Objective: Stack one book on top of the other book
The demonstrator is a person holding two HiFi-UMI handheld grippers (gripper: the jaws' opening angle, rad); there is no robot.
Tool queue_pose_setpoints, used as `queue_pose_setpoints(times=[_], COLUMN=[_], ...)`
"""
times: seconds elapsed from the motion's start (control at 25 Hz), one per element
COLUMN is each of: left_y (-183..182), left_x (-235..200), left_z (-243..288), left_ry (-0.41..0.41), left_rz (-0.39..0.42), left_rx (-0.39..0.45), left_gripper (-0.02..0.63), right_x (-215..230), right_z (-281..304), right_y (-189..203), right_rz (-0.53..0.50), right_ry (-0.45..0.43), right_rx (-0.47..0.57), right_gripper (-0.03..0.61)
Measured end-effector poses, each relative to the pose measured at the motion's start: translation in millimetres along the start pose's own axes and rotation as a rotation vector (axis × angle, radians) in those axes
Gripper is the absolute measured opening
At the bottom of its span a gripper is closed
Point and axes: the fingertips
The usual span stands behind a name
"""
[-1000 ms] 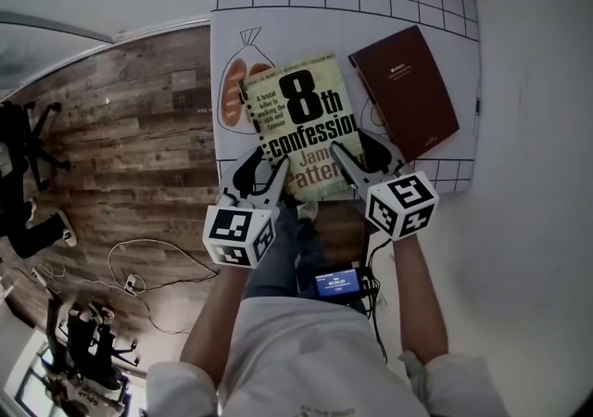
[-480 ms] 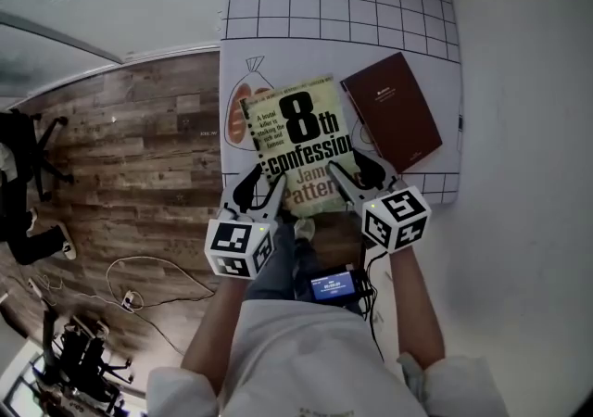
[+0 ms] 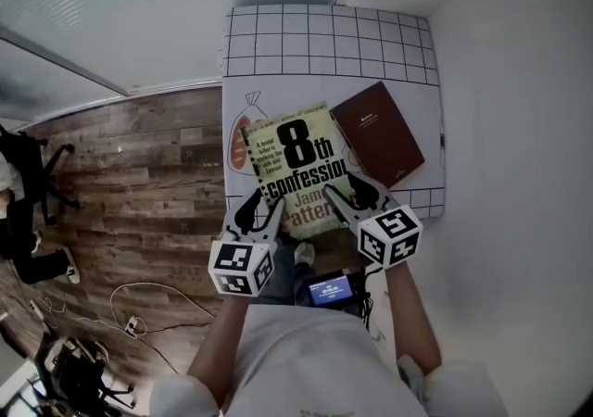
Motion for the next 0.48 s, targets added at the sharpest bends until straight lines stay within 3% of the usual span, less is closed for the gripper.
queue_pose_setpoints(times=[0.48], left_y=[-23.8], left_x=[7.9], left_z=[-13.7], left_ry=[0.021], left_rz=[0.032], left_rx=[0.022], left_gripper=[0.185], right_x=[-10.0], right_z=[-14.1], right_y=[-20.5], right_rz=[-0.002], right_ry=[0.003], right_rx=[0.032], right_gripper=[0.201])
Point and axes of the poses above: the fingertips, and each gripper's own axes: z forward along the fingers, x to its right, y out of its underside, and after that the axes turned 4 degrees about -z, right-handed
